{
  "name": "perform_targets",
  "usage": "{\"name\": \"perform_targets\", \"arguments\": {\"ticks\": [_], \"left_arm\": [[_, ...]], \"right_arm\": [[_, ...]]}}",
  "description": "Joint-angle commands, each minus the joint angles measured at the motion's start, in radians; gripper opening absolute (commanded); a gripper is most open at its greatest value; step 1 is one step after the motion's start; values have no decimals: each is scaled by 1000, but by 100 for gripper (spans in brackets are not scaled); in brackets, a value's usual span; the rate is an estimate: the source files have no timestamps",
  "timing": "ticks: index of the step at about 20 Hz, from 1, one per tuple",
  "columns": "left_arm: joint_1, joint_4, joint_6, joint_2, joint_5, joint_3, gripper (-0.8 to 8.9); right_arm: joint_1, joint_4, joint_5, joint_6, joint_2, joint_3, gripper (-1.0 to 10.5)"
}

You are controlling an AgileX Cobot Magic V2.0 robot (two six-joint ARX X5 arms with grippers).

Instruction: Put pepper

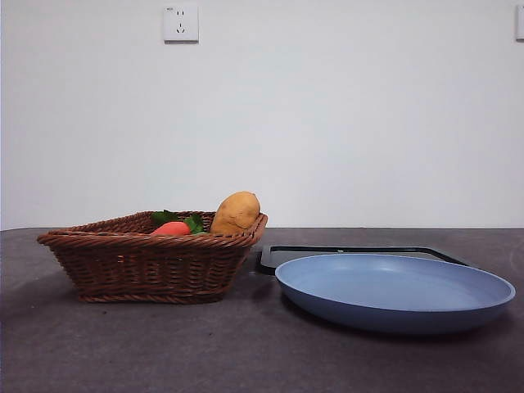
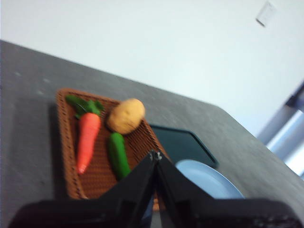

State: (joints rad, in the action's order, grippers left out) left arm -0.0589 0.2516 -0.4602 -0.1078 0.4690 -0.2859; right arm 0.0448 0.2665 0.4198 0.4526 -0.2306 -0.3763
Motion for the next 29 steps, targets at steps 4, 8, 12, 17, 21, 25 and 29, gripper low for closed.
{"name": "perform_targets", "arguments": {"ticks": [4,8,12,17,21,25,29], "left_arm": [[2,77,119,-211,142,-184,6],[2,186,236,-369,201,-340,6],[0,337,354,-494,224,-480,6],[-2,550,502,-615,215,-608,6],[-2,639,571,-637,139,-629,6],[-1,639,569,-638,100,-629,55],[-1,625,560,-638,100,-629,378]], "right_arm": [[-3,229,53,-212,-166,-237,5],[-14,439,54,-351,-294,-404,5],[-39,617,53,-465,-404,-541,5],[-84,823,45,-578,-532,-673,5],[-117,887,-12,-600,-589,-698,5],[-118,886,-30,-590,-609,-698,90],[-118,878,-29,-547,-635,-698,327]]}}
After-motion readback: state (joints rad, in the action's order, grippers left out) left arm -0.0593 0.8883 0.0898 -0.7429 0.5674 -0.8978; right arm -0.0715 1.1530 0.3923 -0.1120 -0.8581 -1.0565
